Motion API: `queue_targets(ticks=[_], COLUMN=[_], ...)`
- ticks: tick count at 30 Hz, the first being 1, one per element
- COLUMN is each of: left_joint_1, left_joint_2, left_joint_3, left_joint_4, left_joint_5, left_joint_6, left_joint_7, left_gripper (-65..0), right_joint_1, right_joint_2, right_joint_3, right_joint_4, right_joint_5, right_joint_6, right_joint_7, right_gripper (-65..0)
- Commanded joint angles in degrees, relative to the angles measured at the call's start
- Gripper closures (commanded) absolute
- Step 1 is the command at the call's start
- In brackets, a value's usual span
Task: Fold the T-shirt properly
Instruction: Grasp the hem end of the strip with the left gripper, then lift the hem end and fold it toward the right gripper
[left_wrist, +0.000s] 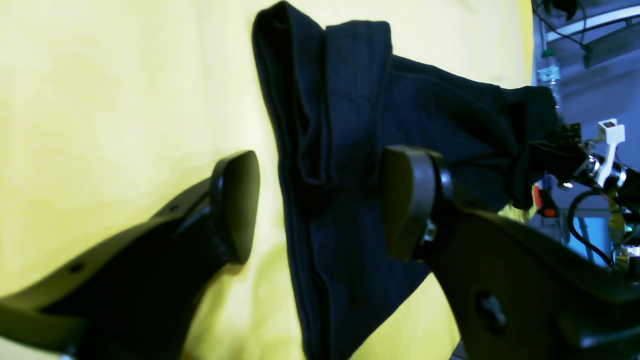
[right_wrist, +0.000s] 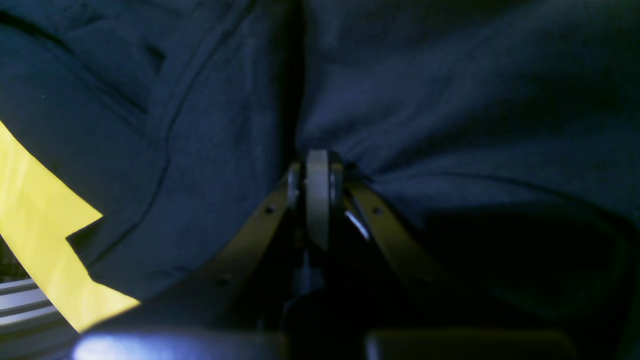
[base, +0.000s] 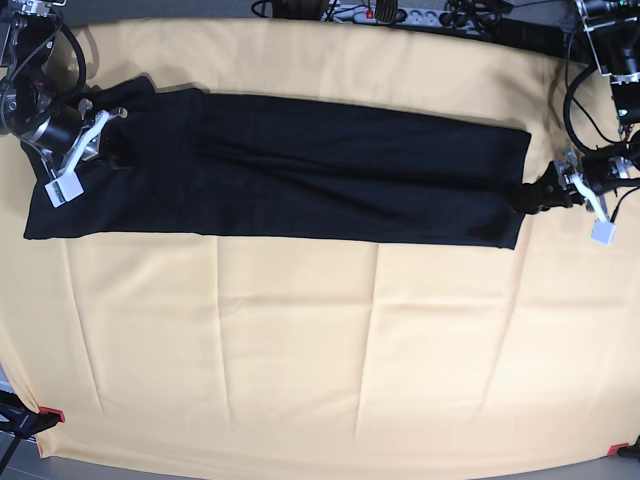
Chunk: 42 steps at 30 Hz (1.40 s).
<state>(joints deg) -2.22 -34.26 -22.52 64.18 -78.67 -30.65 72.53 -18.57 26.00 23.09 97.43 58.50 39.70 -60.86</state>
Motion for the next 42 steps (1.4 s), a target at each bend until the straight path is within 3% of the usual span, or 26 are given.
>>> queue_targets(ticks=[1,11,19,30,32,36,42], left_joint_1=[-0.02,-0.52,-1.44,-1.46,-1.53,-1.64,-1.81], left_joint_2=[-0.98,-0.94,-0.72,4.83,4.83,4.37,2.14], left_joint_3=[0.02,5.42,5.6,5.62,5.6,5.55,5.29], left_joint_4=[0.31,0.31,0.31,0.31,0.31,0.31,0.31], left_joint_5=[1.25,-0.04,-0.07,-0.04,0.17,3.08,3.13], left_joint_6=[0.04,-0.2,-0.17,-0.2,-0.2,-0.17,-0.11], left_joint_7=[2.08,2.27,2.05,2.05,2.01,1.11,1.16], left_gripper=[-39.5,-39.5,-39.5,-39.2,-32.3,-2.3,0.0], right_joint_1=[0.46,0.46,0.46,0.46,0.46,0.46,0.46], right_joint_2=[1.16,1.16,1.16,1.16,1.16,1.16,1.18], right_joint_3=[0.48,0.48,0.48,0.48,0.48,0.48,0.48], right_joint_4=[0.76,0.76,0.76,0.76,0.76,0.76,0.76], right_joint_5=[1.07,1.05,1.05,1.05,1.05,1.05,1.05], right_joint_6=[0.3,0.3,0.3,0.3,0.3,0.3,0.3], right_joint_7=[0.85,0.85,0.66,0.66,0.66,0.61,0.61], right_gripper=[0.0,0.0,0.0,0.0,0.0,0.0,0.0])
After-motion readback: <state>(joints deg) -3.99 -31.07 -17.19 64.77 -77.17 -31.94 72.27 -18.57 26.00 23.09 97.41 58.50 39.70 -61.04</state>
